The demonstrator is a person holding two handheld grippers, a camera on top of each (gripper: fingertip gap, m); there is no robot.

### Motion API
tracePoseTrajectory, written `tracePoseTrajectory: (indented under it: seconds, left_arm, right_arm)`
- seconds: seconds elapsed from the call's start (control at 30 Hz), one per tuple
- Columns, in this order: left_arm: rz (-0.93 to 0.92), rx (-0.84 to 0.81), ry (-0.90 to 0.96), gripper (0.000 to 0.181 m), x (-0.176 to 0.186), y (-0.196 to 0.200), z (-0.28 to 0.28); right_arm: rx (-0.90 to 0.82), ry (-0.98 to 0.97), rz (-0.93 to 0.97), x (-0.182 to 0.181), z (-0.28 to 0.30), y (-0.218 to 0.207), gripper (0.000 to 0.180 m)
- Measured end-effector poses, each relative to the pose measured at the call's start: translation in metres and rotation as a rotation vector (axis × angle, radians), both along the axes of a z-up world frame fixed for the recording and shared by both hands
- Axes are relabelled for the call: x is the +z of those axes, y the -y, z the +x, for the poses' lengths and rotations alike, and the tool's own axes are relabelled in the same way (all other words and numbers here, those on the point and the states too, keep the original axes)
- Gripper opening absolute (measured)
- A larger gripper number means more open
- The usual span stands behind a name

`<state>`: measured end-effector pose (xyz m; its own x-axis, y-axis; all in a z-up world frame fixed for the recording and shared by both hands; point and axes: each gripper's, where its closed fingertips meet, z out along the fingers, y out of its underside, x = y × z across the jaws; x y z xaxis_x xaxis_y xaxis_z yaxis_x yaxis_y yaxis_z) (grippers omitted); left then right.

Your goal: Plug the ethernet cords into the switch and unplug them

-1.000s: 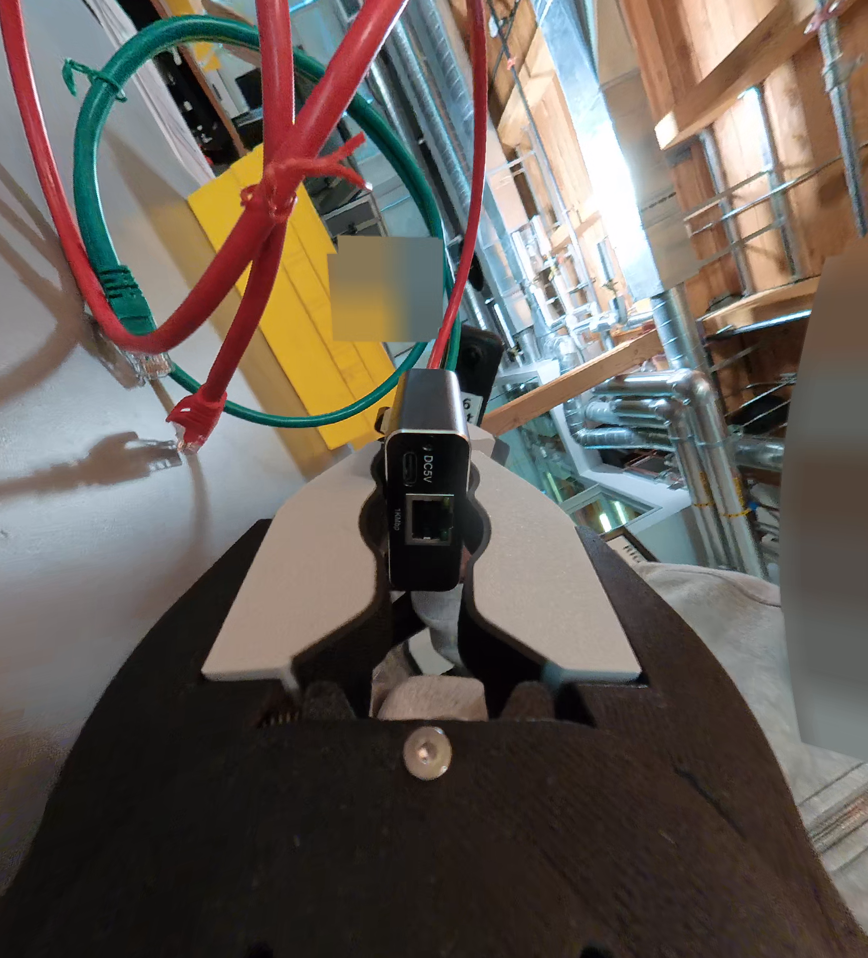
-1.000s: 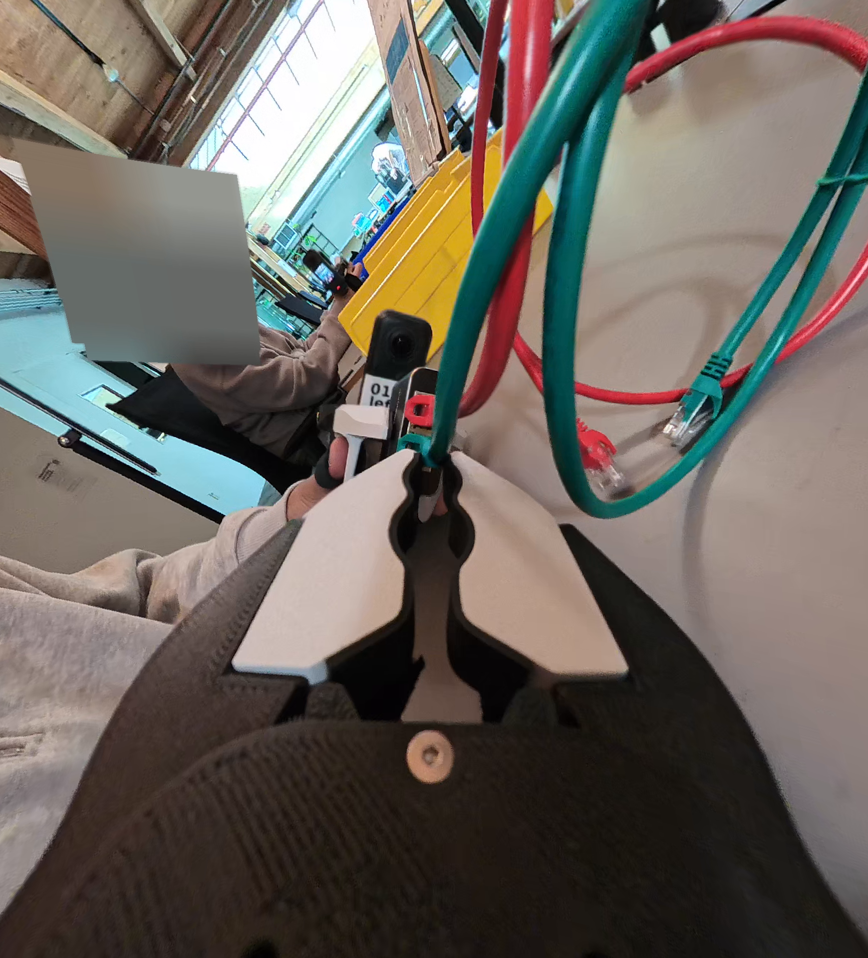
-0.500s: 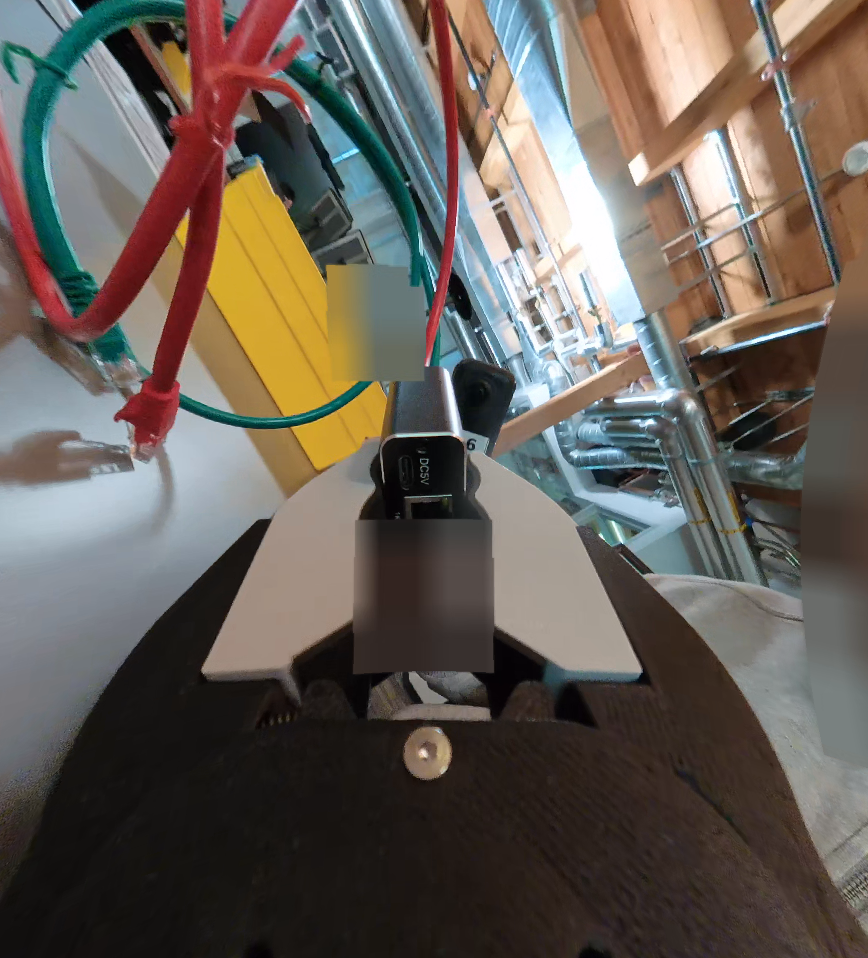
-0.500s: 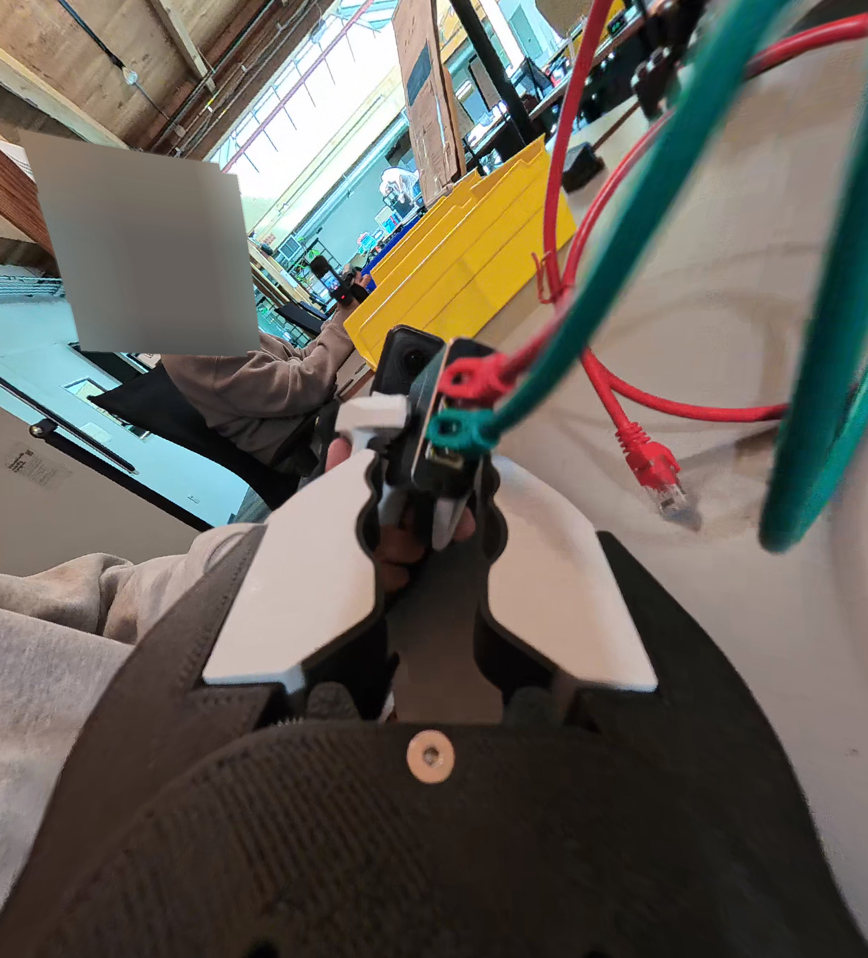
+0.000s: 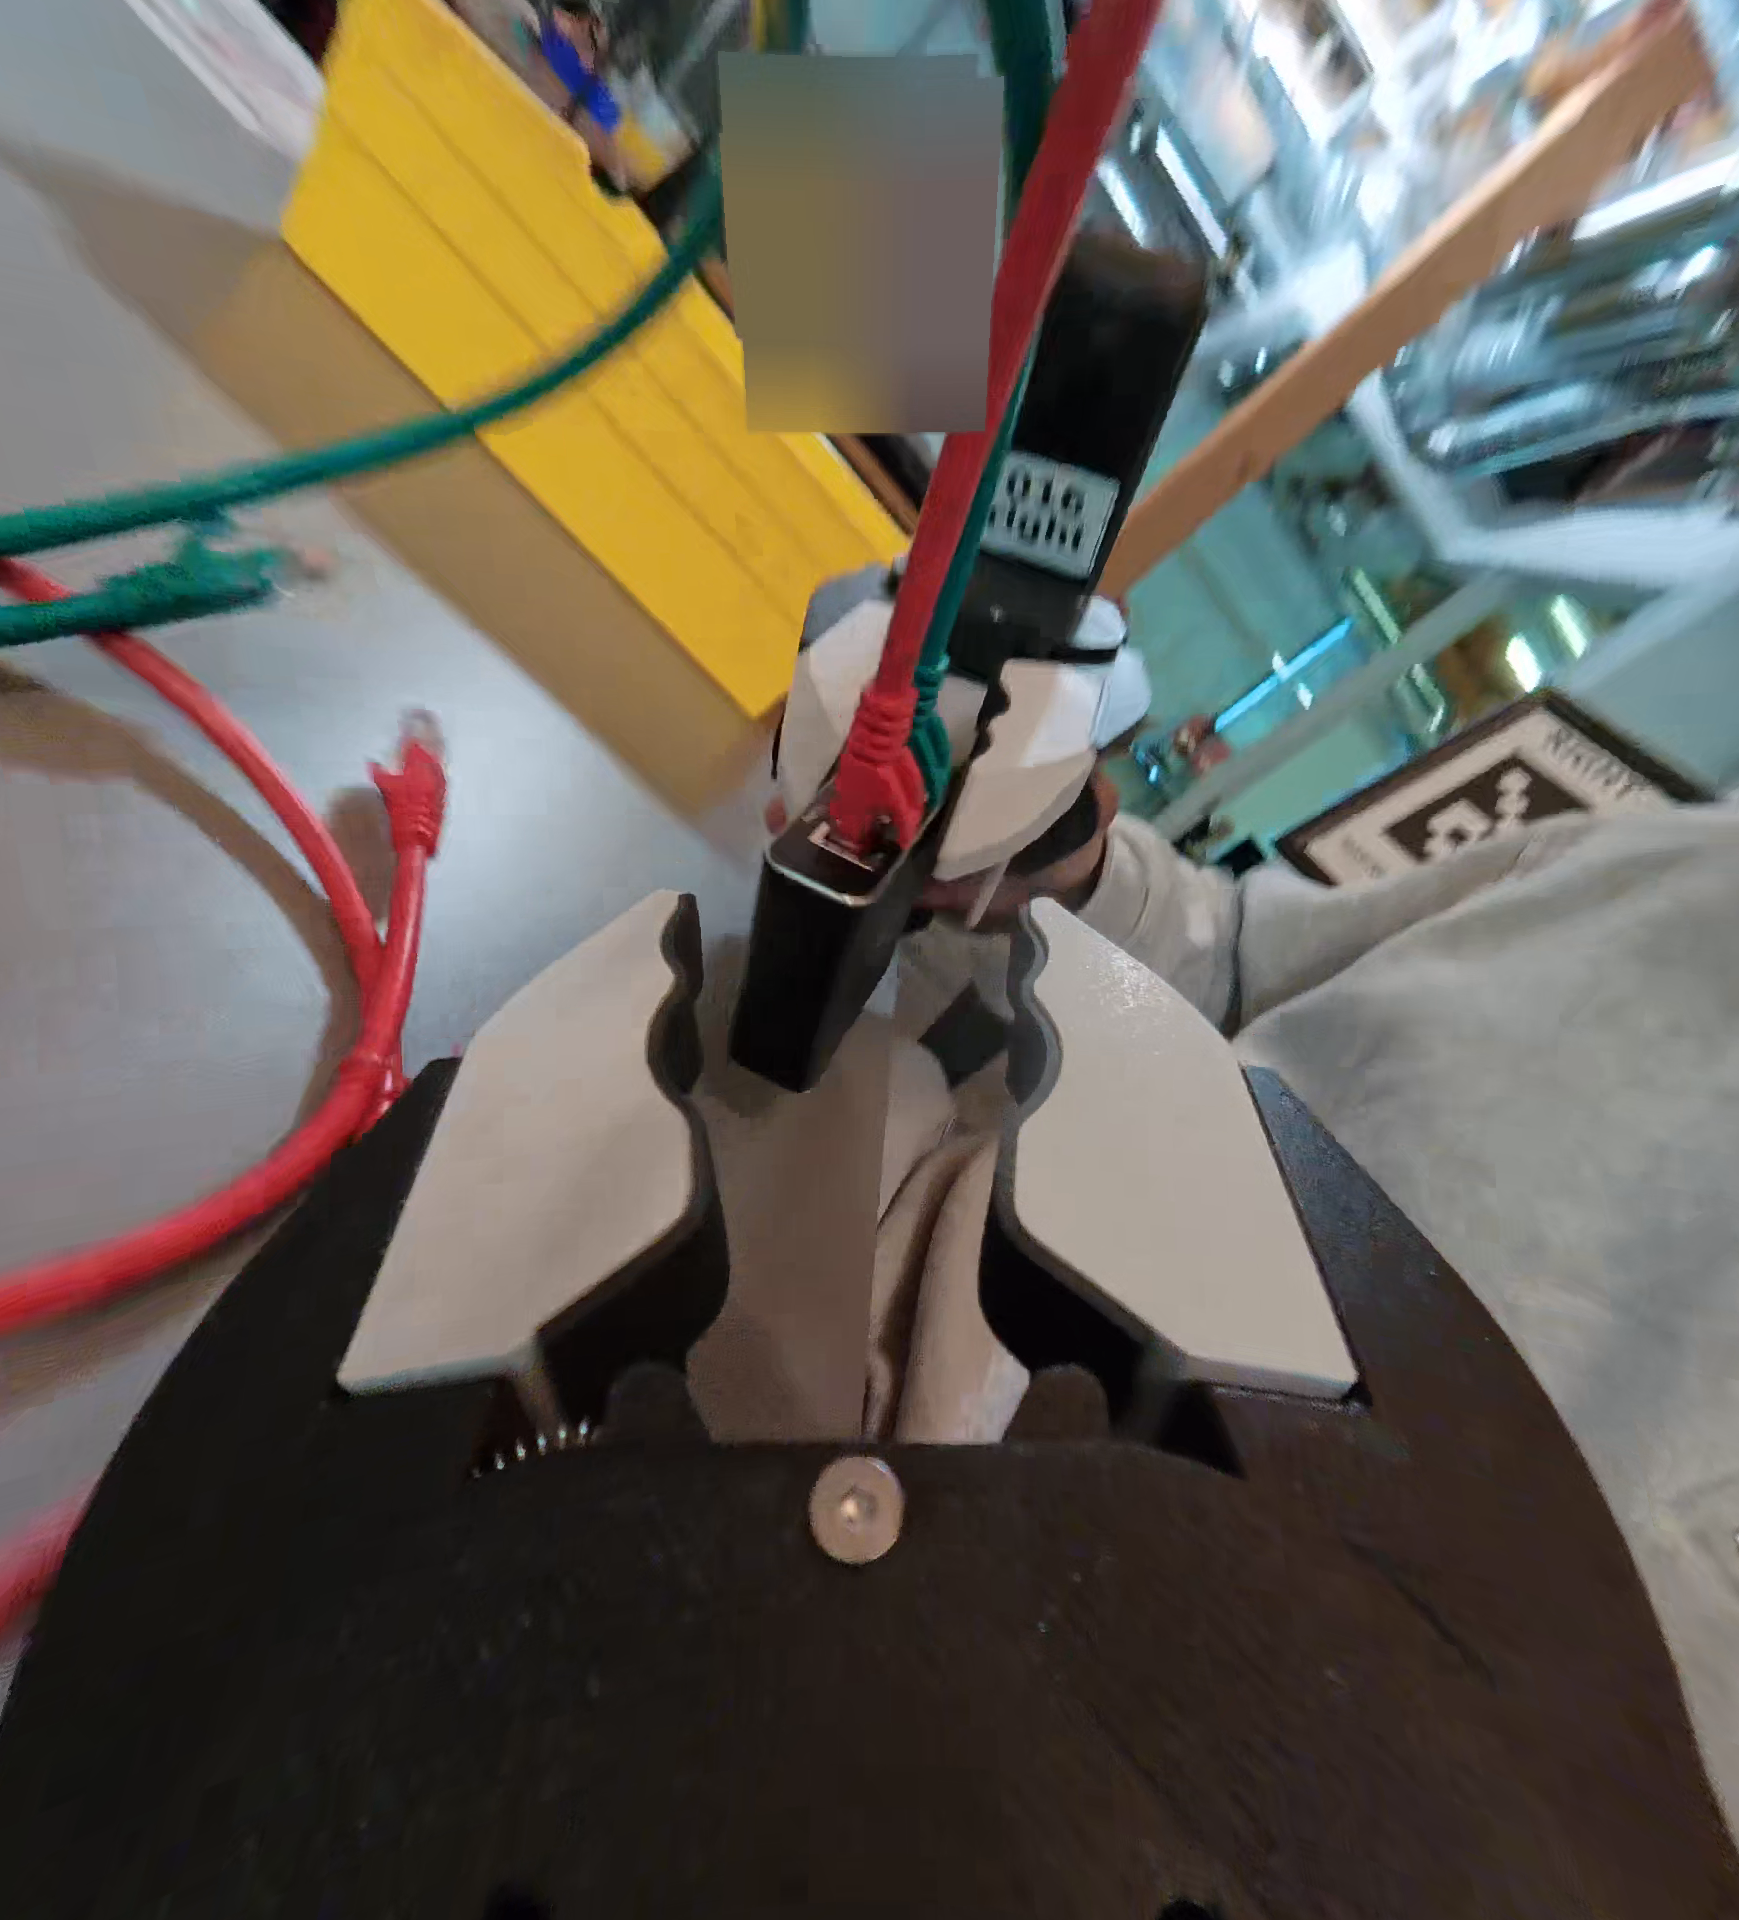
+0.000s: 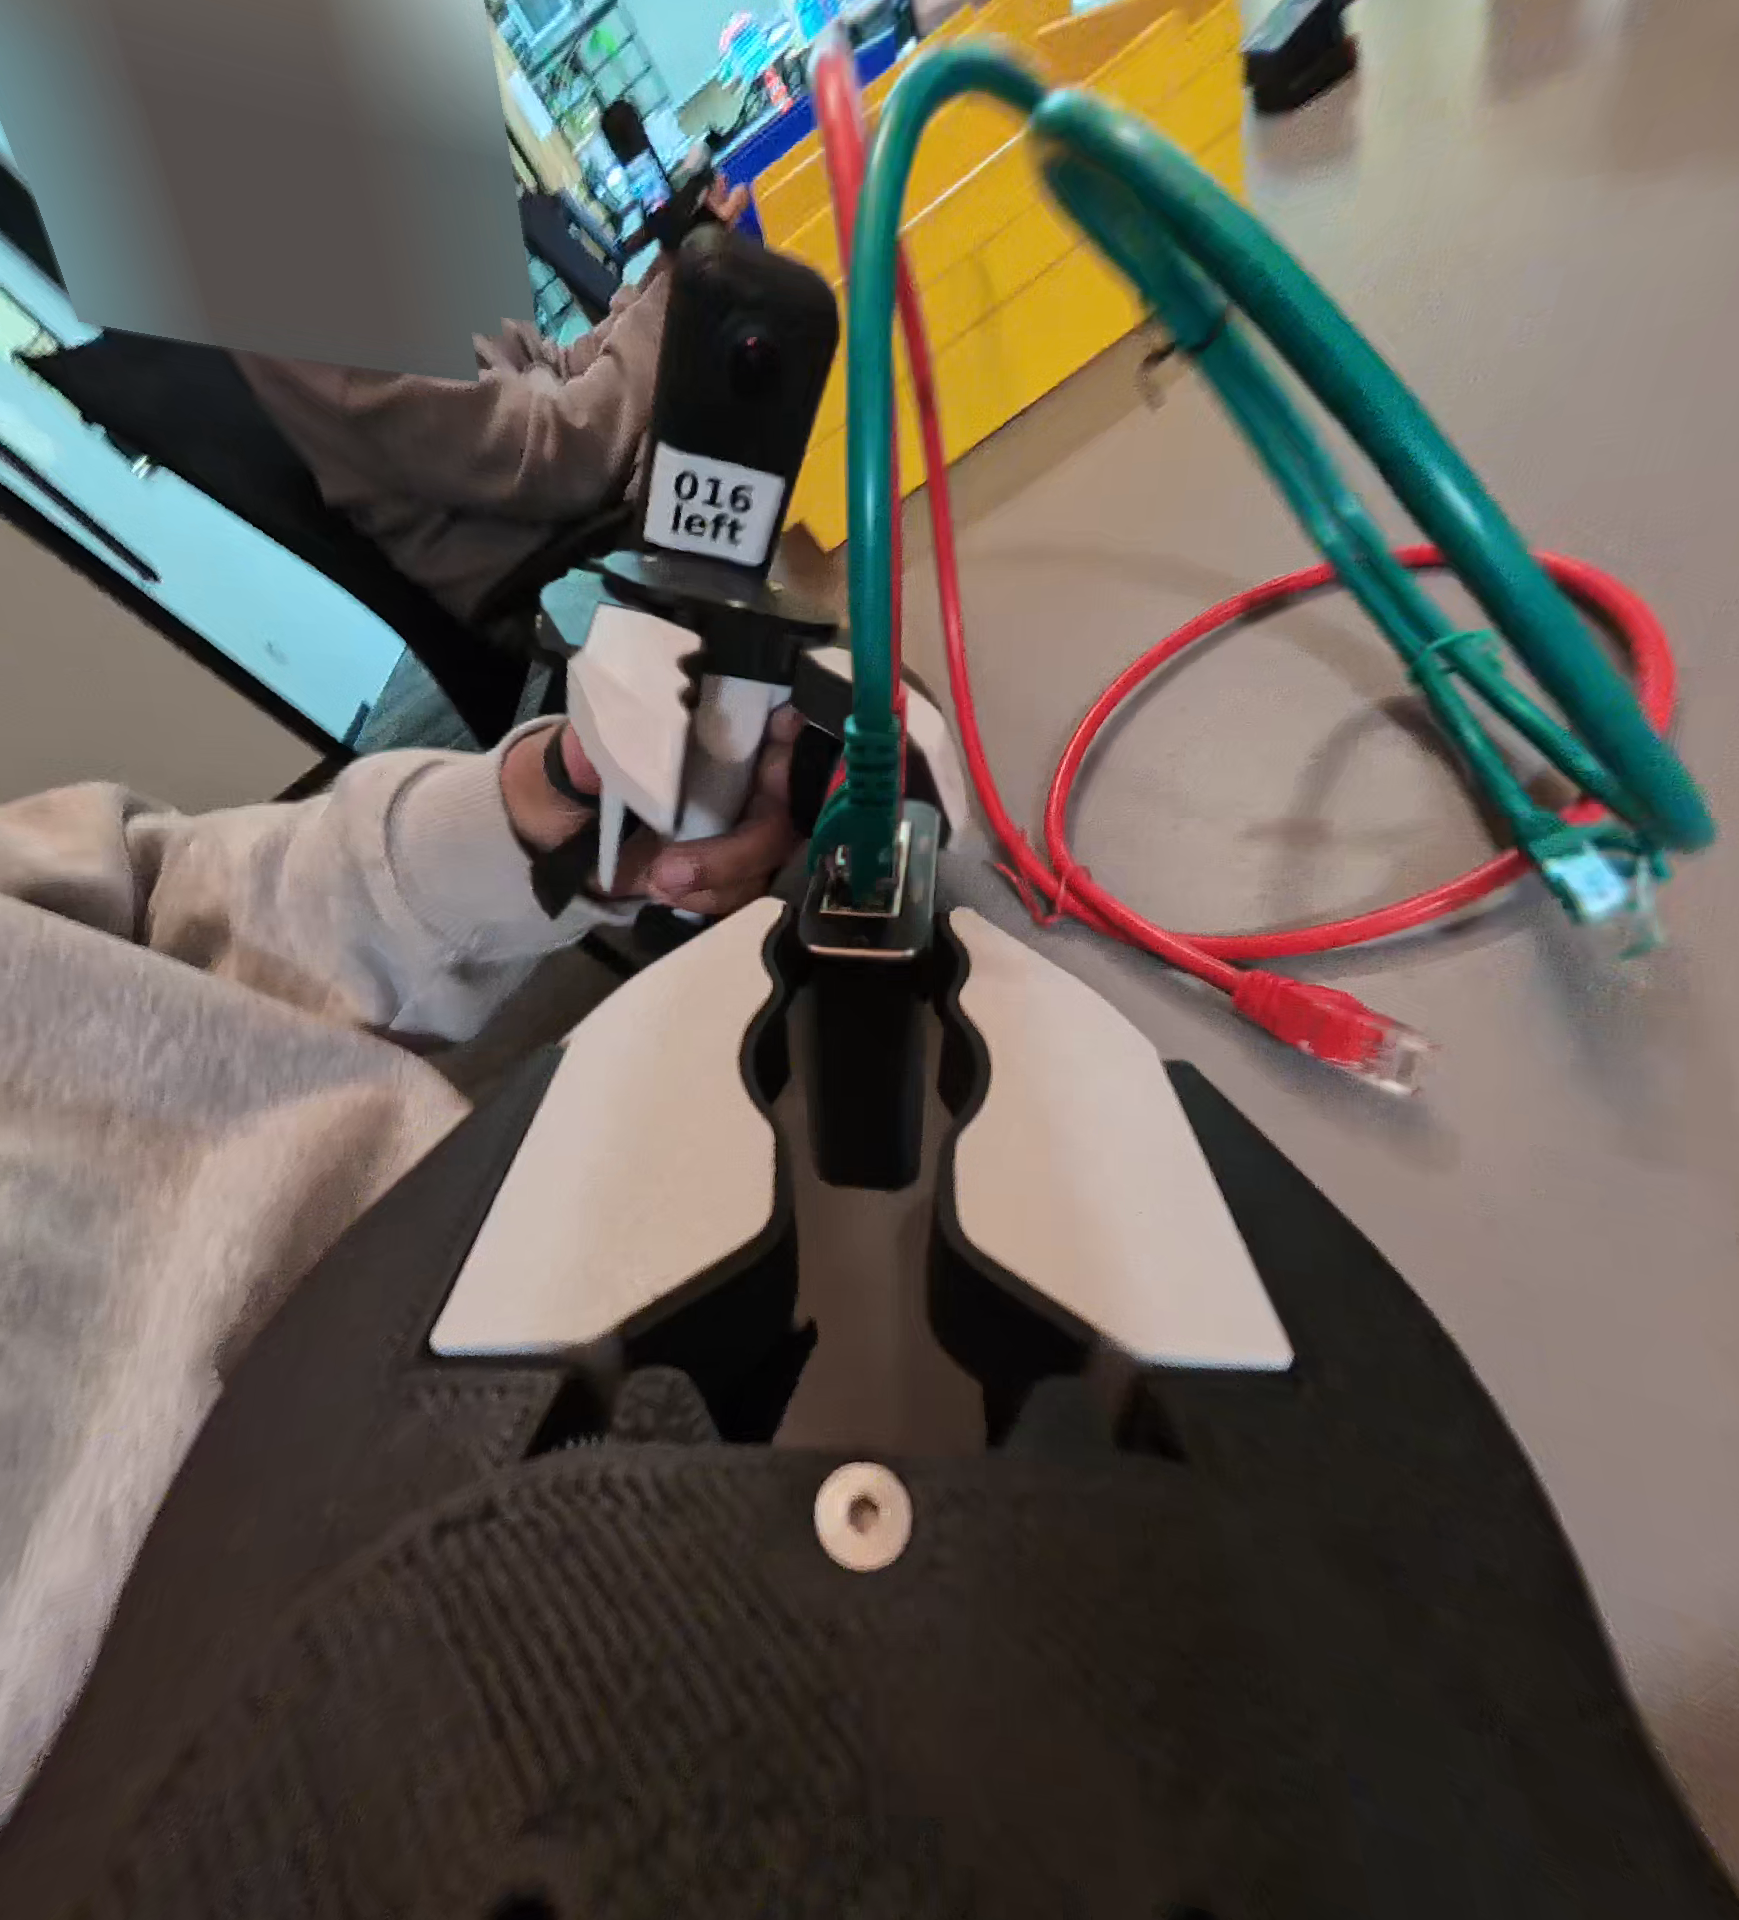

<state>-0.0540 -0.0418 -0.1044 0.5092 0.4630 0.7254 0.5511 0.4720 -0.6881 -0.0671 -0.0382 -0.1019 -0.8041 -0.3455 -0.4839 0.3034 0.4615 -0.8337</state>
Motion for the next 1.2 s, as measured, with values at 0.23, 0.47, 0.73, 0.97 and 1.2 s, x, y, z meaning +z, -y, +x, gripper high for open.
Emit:
tracePoseTrajectory:
  seconds: [0.23,0.47,0.73,0.97,1.2]
  left_arm:
    - [0.027,-0.060,-0.035,0.036,0.004,-0.013,0.003]
    - [0.084,-0.055,-0.020,0.025,0.008,-0.012,0.003]
    - [0.461,0.208,-0.037,0.024,0.028,0.038,-0.007]
    - [0.670,0.291,-0.051,0.024,0.039,0.044,-0.006]
    - [0.695,0.248,-0.060,0.024,0.044,0.033,-0.004]
  right_arm:
    - [0.073,0.110,0.005,0.007,0.009,-0.006,0.024]
    - [0.077,0.159,-0.016,0.009,0.019,-0.001,0.024]
    - [-0.235,-0.059,-0.221,0.026,-0.017,0.011,0.052]
    - [-0.322,-0.723,-0.292,0.020,0.007,0.025,0.089]
    - [-0.318,-0.995,-0.346,0.022,0.016,0.027,0.067]
